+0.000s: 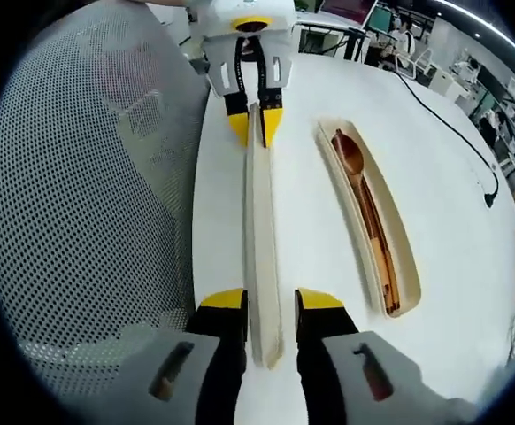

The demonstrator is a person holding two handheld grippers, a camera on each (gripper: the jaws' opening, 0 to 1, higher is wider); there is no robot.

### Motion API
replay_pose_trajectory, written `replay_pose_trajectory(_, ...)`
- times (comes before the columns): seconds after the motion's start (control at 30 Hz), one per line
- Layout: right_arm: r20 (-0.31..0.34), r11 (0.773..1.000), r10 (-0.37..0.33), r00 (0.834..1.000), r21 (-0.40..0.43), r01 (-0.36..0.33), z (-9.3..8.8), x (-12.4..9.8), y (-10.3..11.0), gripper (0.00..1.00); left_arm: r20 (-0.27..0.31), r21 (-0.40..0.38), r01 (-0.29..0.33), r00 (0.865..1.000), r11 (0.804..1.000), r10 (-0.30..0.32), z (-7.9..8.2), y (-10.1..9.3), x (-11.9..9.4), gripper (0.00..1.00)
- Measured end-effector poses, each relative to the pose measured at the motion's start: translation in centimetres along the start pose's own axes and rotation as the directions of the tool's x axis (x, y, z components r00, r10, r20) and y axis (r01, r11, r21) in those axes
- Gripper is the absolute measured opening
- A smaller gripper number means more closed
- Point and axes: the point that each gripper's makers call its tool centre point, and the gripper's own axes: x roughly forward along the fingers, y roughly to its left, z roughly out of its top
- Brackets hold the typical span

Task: Arrange the utensils inside the cutlery case until each visible utensil rests in its matching compartment.

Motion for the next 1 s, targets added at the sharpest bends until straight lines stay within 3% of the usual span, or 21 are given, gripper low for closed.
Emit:
replay_pose_trajectory(0.13, -0.026, 1.000, -0.019, 0.999, 0.000, 0.019, -0.5, 0.0, -0.4, 0.03, -0.025, 0.056, -0.018, 0.999, 0.998, 0.020, -0.2, 0.2, 0.0, 0.09)
replay_pose_trajectory(0.3, -0.031, 1.000, -0.025, 0.999, 0.001, 0.025, -0.7, 0.0, -0.6, 0.02, -0.018, 0.068, -0.023, 1.000, 0.997, 0.024, -0.1, 0.4, 0.0, 0.14)
replay_pose_trajectory(0.4, -0.016, 0.999, 0.021, 1.000, 0.035, -0.021, -0.4, -0.1, -0.2, 0.01, -0.068, 0.231, -0.037, 0.996, 0.972, 0.054, -0.6, 0.9, -0.1, 0.15)
replay_pose_trajectory(0.43, -0.019, 0.999, 0.025, 1.000, 0.042, -0.024, -0.4, -0.2, -0.1, 0.01, -0.102, 0.225, -0.030, 0.993, 0.974, 0.054, -1.1, 0.8, -0.2, 0.15)
replay_pose_trajectory(0.53, -0.025, 0.997, 0.067, 0.997, 0.033, -0.067, -0.5, -0.3, 0.3, 0.01, -0.081, 0.214, -0.021, 0.996, 0.977, 0.039, -0.8, 0.3, -0.2, 0.14)
replay_pose_trajectory(0.6, -0.028, 0.989, 0.115, 0.993, 0.094, -0.112, -0.8, -0.4, 0.8, 0.01, -0.072, 0.220, -0.015, 0.997, 0.975, 0.031, -0.6, 0.2, -0.3, 0.06)
replay_pose_trajectory(0.67, -0.041, 0.988, 0.118, 0.992, 0.105, -0.113, -1.2, -0.7, 0.4, 0.01, -0.050, 0.207, -0.017, 0.998, 0.978, 0.028, 0.0, 0.3, -0.4, 0.04)
replay_pose_trajectory(0.77, -0.050, 0.986, 0.129, 0.990, 0.108, -0.123, -1.6, -1.0, 0.4, 0.01, -0.018, 0.130, 0.001, 1.000, 0.992, 0.002, 0.6, -0.1, -0.5, 0.05)
replay_pose_trajectory(0.87, -0.040, 0.986, 0.136, 0.990, 0.100, -0.131, -1.5, -1.0, 0.5, 0.01, -0.024, 0.156, 0.000, 1.000, 0.988, 0.003, 0.4, -0.3, -0.4, 0.04)
replay_pose_trajectory(1.0, -0.036, 0.985, 0.124, 0.992, 0.125, -0.119, -1.5, -1.0, 0.1, 0.03, -0.018, 0.124, 0.013, 1.000, 0.992, -0.011, 0.4, -0.6, -0.3, 0.04)
